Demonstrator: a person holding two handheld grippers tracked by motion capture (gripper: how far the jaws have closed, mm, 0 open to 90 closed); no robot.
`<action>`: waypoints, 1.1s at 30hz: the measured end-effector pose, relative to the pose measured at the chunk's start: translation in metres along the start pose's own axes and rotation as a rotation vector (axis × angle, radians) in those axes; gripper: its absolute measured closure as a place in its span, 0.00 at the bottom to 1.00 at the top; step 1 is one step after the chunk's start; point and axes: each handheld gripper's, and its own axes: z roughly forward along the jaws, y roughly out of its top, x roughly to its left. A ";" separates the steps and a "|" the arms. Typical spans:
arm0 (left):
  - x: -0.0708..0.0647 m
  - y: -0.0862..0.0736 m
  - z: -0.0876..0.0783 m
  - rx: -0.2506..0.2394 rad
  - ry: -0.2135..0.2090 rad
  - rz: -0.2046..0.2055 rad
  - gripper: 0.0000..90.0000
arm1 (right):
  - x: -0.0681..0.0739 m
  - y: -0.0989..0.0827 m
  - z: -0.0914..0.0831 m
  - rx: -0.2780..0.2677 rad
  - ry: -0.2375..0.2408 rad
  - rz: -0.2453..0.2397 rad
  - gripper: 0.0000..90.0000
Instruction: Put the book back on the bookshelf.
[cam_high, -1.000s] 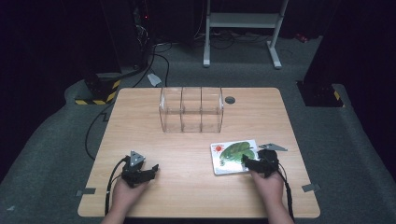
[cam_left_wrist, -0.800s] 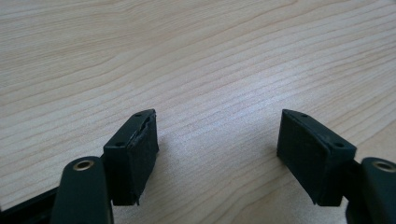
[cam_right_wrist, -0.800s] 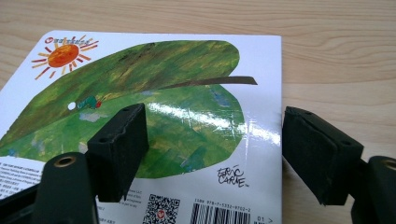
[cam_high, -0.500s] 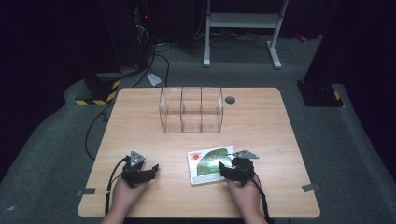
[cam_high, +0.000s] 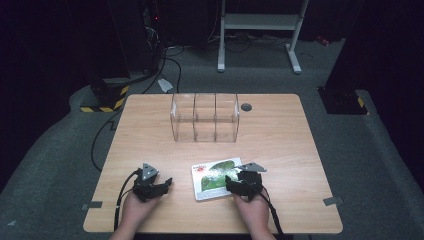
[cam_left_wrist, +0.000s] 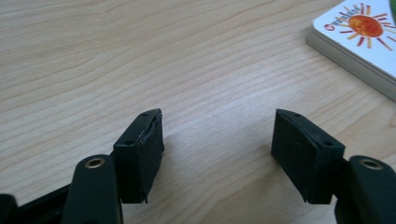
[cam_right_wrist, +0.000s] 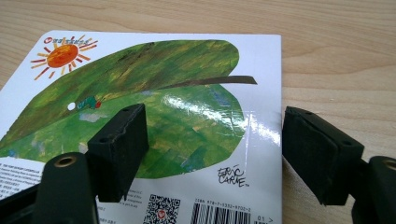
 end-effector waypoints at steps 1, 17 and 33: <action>-0.003 0.001 0.000 -0.009 -0.008 -0.001 0.38 | -0.001 0.000 0.000 0.002 0.006 0.002 0.26; -0.078 0.015 0.005 -0.044 -0.246 -0.072 0.37 | -0.008 -0.020 -0.020 0.011 0.090 -0.024 0.27; -0.059 0.009 0.006 0.007 -0.205 -0.102 0.32 | 0.019 -0.022 -0.013 0.021 0.165 -0.054 0.26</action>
